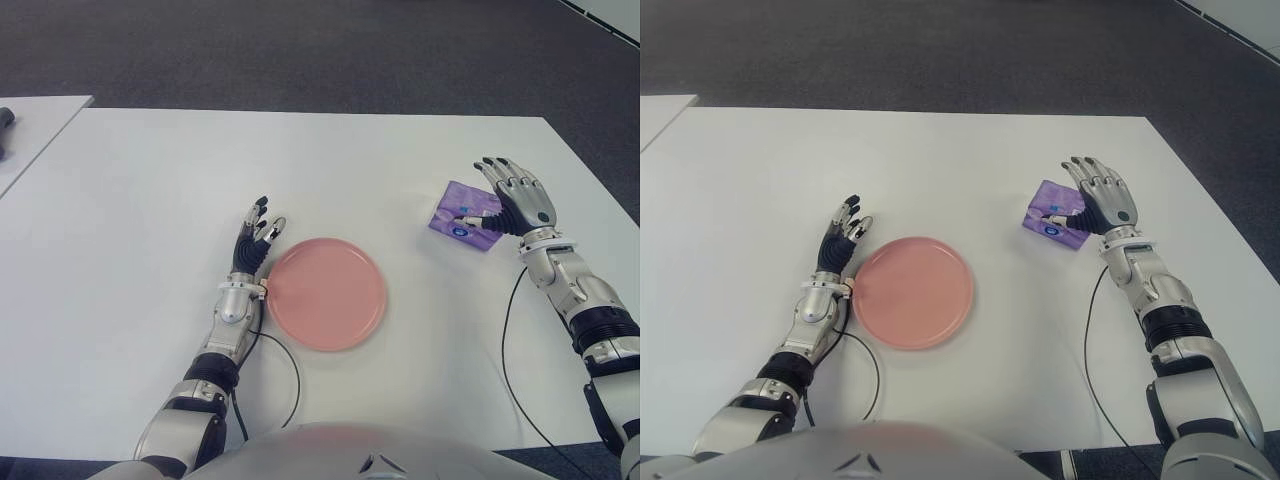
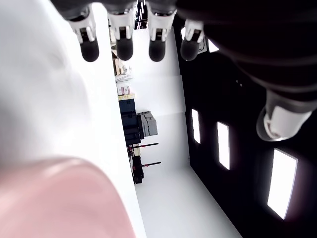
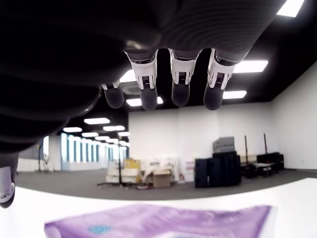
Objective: Put the tissue paper into the plate.
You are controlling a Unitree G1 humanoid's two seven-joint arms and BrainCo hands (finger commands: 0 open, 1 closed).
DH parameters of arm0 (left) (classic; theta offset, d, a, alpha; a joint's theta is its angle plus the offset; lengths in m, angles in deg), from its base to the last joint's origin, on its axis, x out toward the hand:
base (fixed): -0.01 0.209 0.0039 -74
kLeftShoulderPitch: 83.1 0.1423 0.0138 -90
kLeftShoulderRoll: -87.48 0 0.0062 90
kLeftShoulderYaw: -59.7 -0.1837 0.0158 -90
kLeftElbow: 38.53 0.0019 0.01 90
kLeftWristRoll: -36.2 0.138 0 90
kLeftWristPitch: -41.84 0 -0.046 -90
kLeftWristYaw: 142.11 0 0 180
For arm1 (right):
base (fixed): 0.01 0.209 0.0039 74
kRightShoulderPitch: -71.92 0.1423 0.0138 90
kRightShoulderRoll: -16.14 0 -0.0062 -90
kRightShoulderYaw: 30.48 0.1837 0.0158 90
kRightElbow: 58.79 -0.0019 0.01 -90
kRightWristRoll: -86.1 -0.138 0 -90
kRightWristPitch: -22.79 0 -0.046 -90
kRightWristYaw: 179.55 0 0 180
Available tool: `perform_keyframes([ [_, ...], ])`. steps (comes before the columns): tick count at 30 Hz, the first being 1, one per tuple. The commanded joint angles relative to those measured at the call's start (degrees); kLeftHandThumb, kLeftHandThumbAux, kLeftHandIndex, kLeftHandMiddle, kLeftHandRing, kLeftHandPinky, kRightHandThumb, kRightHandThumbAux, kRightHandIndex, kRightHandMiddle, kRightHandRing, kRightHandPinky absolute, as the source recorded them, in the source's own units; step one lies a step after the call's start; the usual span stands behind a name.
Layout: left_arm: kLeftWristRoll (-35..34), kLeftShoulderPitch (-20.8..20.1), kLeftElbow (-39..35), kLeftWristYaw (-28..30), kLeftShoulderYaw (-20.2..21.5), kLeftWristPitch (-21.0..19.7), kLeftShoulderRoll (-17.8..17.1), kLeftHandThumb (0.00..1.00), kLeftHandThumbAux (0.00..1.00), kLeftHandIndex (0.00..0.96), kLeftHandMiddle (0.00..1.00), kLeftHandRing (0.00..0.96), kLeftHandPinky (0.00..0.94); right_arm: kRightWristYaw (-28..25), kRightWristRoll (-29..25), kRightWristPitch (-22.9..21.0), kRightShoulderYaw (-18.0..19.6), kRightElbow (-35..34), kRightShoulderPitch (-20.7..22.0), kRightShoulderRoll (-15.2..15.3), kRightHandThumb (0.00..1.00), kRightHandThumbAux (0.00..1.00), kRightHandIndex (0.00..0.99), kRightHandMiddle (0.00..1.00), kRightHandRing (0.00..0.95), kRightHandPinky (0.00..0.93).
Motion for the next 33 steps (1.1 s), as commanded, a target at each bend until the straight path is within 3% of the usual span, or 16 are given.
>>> perform_keyframes([
  [1,0.46,1.37,2.32,-0.37,0.07,-0.63,0.19,0.000,0.418,0.000,0.000,0.000,0.000,-1.03,-0.45,-0.76,0.47,0.43,2.07,-0.79,0.209,0.465,0.000,0.000,0.000,0.000],
  [5,0.60,1.31,2.53,-0.85,0.13,-0.22,0.29,0.000,0.423,0.000,0.000,0.000,0.000,-2.01,-0.46,-1.22,0.01,1.97,4.42,-2.30,0.201,0.464,0.000,0.000,0.000,0.000],
  [16,0.50,1.82,2.02,-1.02,0.14,-0.20,0.49,0.000,0.426,0.000,0.000,0.000,0.000,-3.39,-1.37,0.46,0.05,4.43,5.99,-2.97,0.188,0.456,0.000,0.000,0.000,0.000],
  [33,1.27,2.33,1.66,-2.55,-0.13,0.50,0.27,0.000,0.423,0.000,0.000,0.000,0.000,-5.17,-0.92,0.86,-2.63,11.30,9.92,-6.63,0.162,0.450,0.000,0.000,0.000,0.000],
])
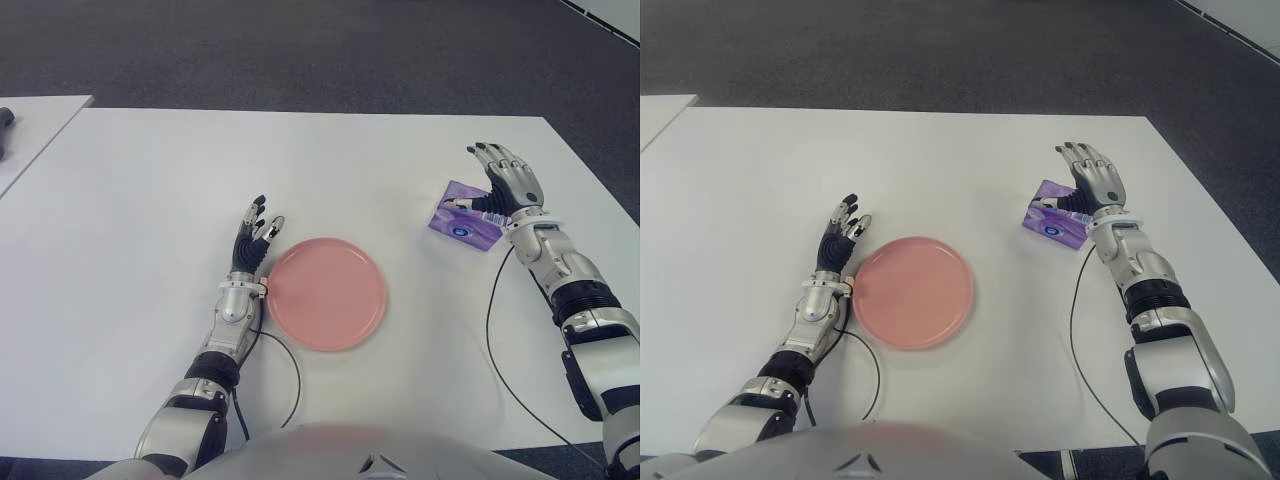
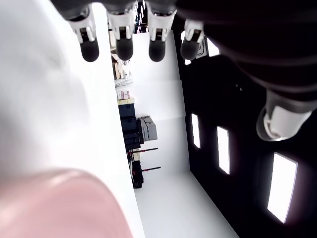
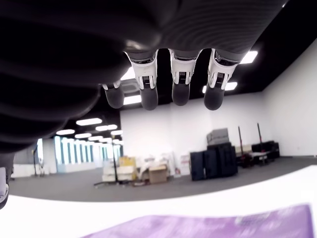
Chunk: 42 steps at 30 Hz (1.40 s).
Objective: Put the tissue paper into the plate.
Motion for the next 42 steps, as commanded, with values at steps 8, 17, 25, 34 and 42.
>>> perform_keyframes([
  [8,1.60,2.77,1.00,-1.25,-0.49,0.33,-0.01,0.000,0.429,0.000,0.000,0.000,0.000,-2.10,0.37,1.00,-3.12,5.60,2.58,-2.89,0.165,0.444,0.000,0.000,0.000,0.000],
  [17,1.80,3.14,0.34,-1.50,-0.43,-0.12,0.05,0.000,0.446,0.000,0.000,0.000,0.000,-1.24,1.20,1.09,-5.73,9.42,3.64,-4.21,0.163,0.422,0.000,0.000,0.000,0.000],
  [25,1.59,3.77,-0.77,-1.28,-0.38,-0.88,0.17,0.000,0.446,0.000,0.000,0.000,0.000,-0.38,1.07,1.41,-7.32,12.70,4.20,-4.88,0.156,0.394,0.000,0.000,0.000,0.000],
  [34,1.29,3.87,-1.04,-0.64,-0.42,-0.78,0.11,0.000,0.443,0.000,0.000,0.000,0.000,-1.93,-0.25,1.27,-7.63,14.89,3.39,-5.42,0.157,0.386,0.000,0.000,0.000,0.000],
  [42,0.34,3.93,-1.31,0.41,-0.41,-0.87,0.32,0.000,0.457,0.000,0.000,0.000,0.000,-3.31,0.01,0.13,-8.39,16.26,2.96,-5.58,0.139,0.390,0.000,0.000,0.000,0.000],
])
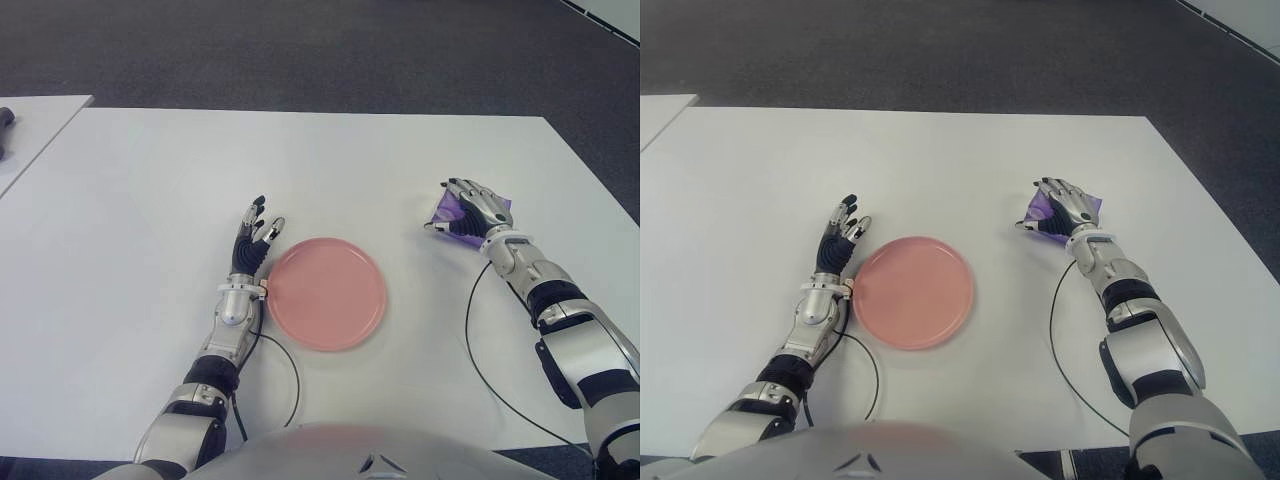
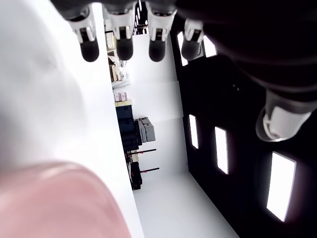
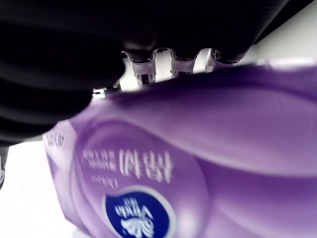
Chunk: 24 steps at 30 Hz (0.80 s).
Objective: Put the tissue paper into the plate.
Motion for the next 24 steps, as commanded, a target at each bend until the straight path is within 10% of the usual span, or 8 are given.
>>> perform_keyframes([
  [1,-0.46,2.34,1.13,1.02,0.10,-0.67,0.33,0.000,0.459,0.000,0.000,0.000,0.000,-1.55,-0.16,-1.14,-0.82,1.25,-0.98,-0.71,0.138,0.391,0.000,0.000,0.000,0.000],
  [24,-0.13,2.83,0.70,0.39,0.12,-0.40,-0.03,0.000,0.439,0.000,0.000,0.000,0.000,-1.27,-1.56,-4.06,-0.02,2.86,-2.51,0.59,0.099,0.396,0.000,0.000,0.000,0.000],
])
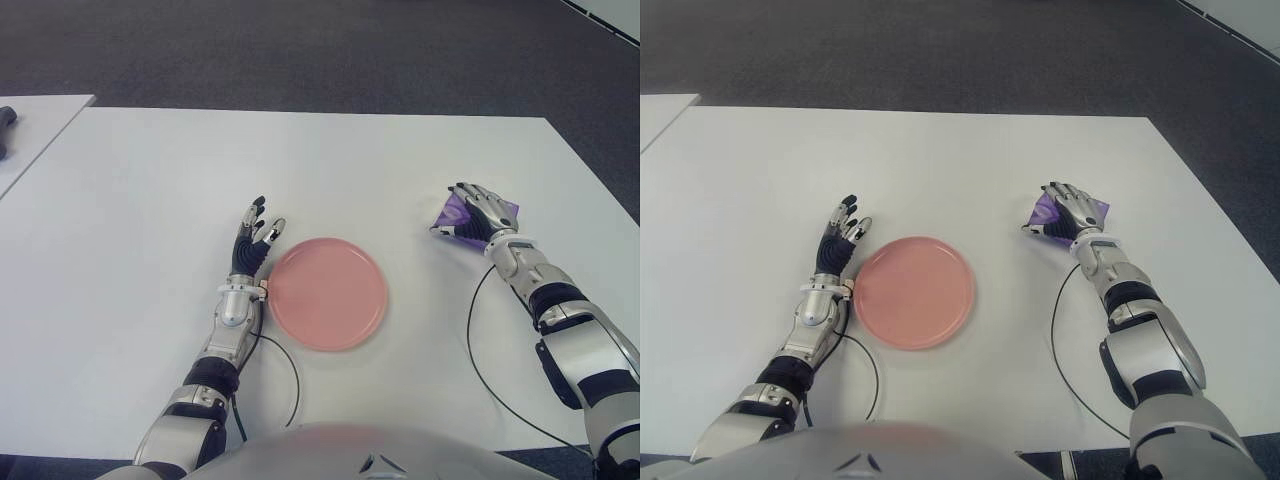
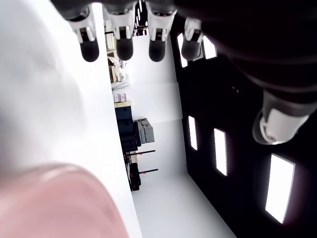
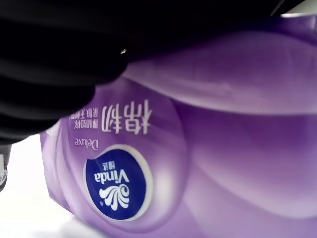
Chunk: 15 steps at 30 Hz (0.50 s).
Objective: Put the tissue paper into the plate.
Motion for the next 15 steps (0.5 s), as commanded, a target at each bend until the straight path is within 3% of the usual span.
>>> perform_keyframes([
  [1,0.25,2.35,1.45,0.33,0.13,-0.34,-0.04,0.000,0.438,0.000,0.000,0.000,0.000,-0.88,-0.81,-1.45,0.09,0.92,-2.28,0.30,0.097,0.396,0.000,0.000,0.000,0.000],
  [15,0.41,2.34,1.49,0.38,0.07,-0.33,-0.25,0.000,0.441,0.000,0.000,0.000,0.000,-0.10,-2.66,-2.45,1.67,0.39,-3.26,0.97,0.088,0.397,0.000,0.000,0.000,0.000],
])
